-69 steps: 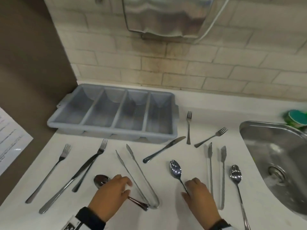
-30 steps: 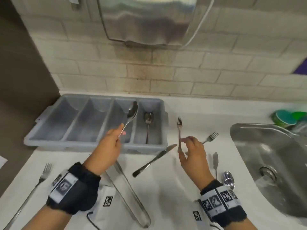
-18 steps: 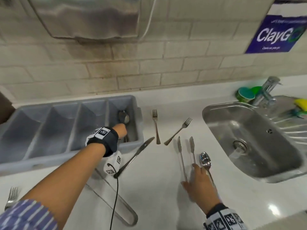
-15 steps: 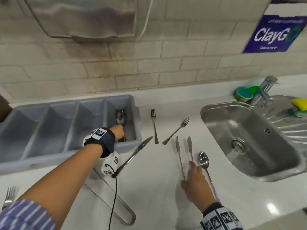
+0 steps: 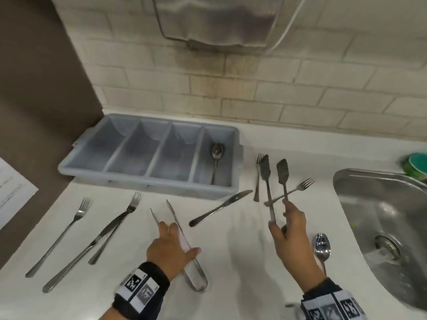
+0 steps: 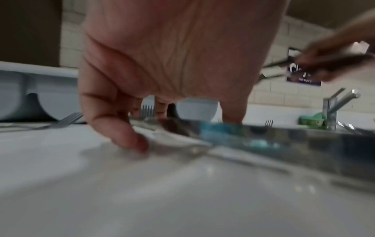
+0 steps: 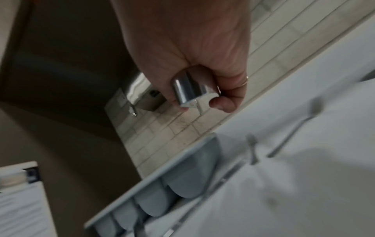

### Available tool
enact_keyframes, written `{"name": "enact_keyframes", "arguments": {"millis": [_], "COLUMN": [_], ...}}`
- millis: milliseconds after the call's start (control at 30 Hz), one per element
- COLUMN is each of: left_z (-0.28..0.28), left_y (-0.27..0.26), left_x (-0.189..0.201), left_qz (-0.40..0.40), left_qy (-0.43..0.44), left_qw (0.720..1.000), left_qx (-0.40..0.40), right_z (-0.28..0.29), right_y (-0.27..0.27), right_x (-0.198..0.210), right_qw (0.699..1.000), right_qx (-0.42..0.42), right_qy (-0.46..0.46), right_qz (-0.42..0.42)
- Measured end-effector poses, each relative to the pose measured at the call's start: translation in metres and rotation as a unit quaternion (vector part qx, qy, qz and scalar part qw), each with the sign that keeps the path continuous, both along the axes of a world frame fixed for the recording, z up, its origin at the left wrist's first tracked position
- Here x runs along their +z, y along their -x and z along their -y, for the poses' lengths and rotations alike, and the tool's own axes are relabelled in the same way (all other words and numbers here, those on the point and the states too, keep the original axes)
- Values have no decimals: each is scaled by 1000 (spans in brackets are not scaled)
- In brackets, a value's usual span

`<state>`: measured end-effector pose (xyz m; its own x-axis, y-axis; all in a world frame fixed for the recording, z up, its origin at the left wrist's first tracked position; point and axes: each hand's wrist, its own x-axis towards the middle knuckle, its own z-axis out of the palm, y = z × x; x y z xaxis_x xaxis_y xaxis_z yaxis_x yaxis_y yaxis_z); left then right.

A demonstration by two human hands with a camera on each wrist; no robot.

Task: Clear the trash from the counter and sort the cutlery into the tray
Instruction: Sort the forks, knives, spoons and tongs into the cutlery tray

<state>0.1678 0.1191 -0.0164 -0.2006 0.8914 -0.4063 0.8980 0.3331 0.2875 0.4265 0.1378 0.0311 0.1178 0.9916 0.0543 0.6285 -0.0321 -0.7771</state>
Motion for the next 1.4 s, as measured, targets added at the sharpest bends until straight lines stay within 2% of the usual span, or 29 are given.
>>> {"name": "enact_keyframes", "arguments": {"millis": [100,200,333,433,500,600,733,833,867,933,1000,1067,1133,1200,1267,1400], "left_z": [17,30,48,60,66,73,71,45,30,-7,-53,-100,-147,-184,-208,-233], "left_y": [-1,8,34,63,84,111,149,166,168,168,161,146,126,105,89,76], "left_x": [-8,-5,1,5,10,23,55,86,95,111,121,125,122,113,98,68], "left_qz": [38,79,132,224,282,332,376,402,401,389,371,347,318,275,225,114], "left_qy": [-24,-44,-69,-71,-63,-72,-141,-181,-185,-200,-221,-233,-234,-196,-137,-78], "left_qw": [998,992,983,964,948,930,908,896,897,899,901,906,917,938,958,977], "left_qx": [50,91,110,123,135,142,117,56,29,-17,-47,-60,-64,-81,-112,-160], "right_z": [-42,-86,-137,-164,-177,-196,-206,-202,-200,-193,-174,-145,-110,-77,-53,-34], "right_y": [31,74,146,198,226,255,277,280,278,267,248,225,200,177,160,139], "right_x": [12,20,33,35,31,18,-10,-22,-22,-17,-3,9,17,20,11,-26], "right_qw": [997,986,986,981,975,960,908,899,907,943,973,980,973,973,982,969], "right_qx": [58,112,142,157,174,175,202,208,204,177,163,144,109,109,115,150], "right_qy": [-27,0,28,91,137,172,192,204,195,146,52,-76,-169,-168,-98,-19], "right_qz": [-48,-124,-85,-62,-4,132,312,326,313,243,157,116,111,113,117,196]}}
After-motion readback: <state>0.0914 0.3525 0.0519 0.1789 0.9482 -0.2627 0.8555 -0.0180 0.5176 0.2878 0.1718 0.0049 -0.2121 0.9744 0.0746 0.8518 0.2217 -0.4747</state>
